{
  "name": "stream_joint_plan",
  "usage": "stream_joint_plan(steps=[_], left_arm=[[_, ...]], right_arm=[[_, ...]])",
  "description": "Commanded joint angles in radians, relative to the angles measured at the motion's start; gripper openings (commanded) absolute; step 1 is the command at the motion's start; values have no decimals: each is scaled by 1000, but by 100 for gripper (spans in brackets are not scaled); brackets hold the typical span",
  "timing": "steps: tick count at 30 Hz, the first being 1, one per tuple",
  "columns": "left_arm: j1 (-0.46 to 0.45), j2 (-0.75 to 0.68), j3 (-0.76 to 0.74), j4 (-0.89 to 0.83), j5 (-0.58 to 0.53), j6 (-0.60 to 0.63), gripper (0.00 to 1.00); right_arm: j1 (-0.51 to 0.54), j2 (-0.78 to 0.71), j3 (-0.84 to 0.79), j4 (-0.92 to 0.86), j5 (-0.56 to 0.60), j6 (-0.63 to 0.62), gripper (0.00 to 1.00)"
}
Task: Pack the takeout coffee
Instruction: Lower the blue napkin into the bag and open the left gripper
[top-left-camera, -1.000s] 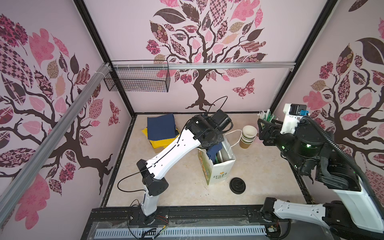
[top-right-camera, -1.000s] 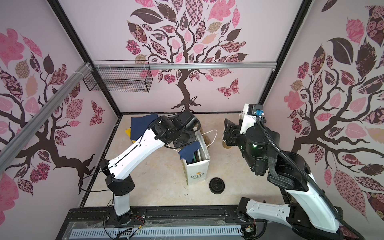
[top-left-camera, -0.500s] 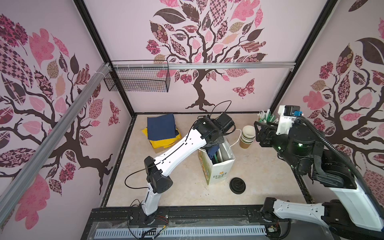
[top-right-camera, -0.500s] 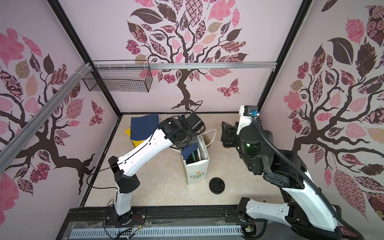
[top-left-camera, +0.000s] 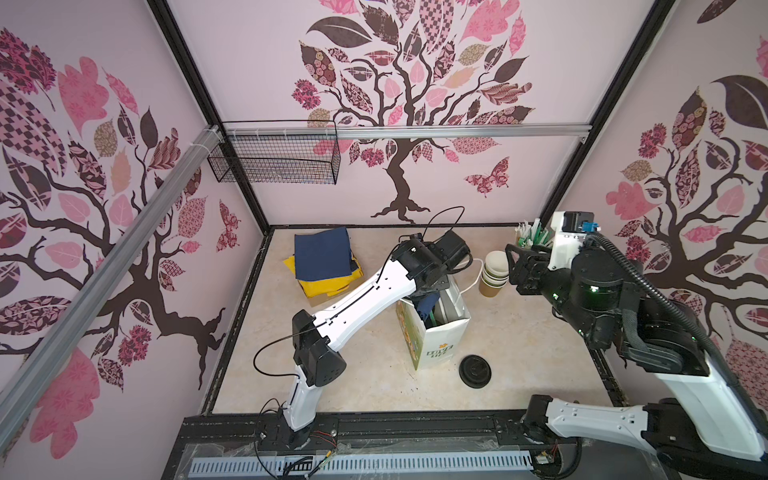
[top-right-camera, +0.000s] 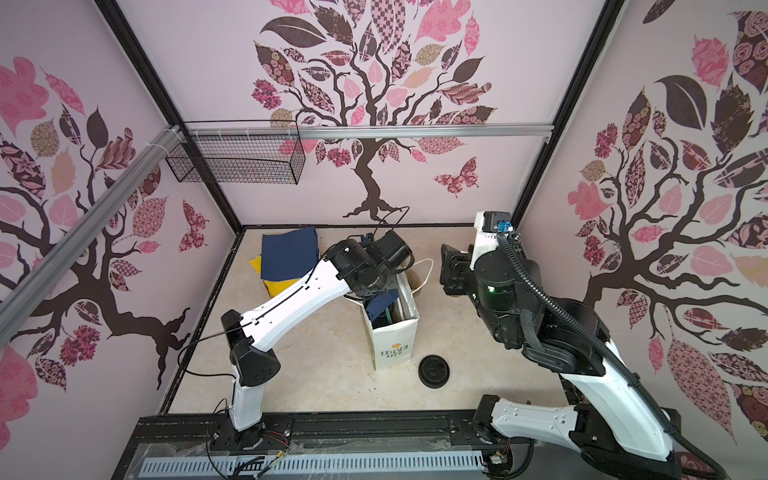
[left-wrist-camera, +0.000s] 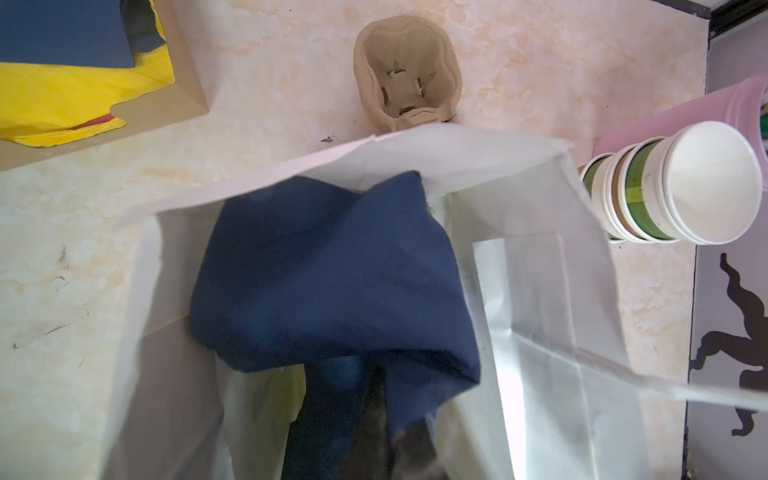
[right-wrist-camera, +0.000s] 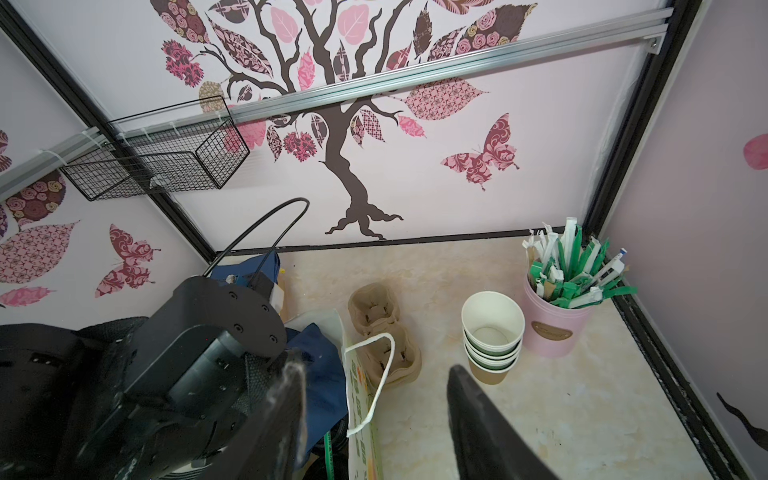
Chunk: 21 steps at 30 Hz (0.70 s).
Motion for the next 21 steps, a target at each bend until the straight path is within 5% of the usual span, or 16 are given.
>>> stream_joint_plan(steps=[1, 14, 21], left_arm=[[-1, 23, -37, 56, 6, 36, 20], [2, -218, -116, 185, -17, 112, 63], [34, -331, -121, 188, 9, 136, 64]], right_arm=[[-1, -13, 20, -21, 7, 1, 59], [-1, -45, -14, -48, -33, 22, 66], [-1, 7, -30, -115, -159, 66, 70]])
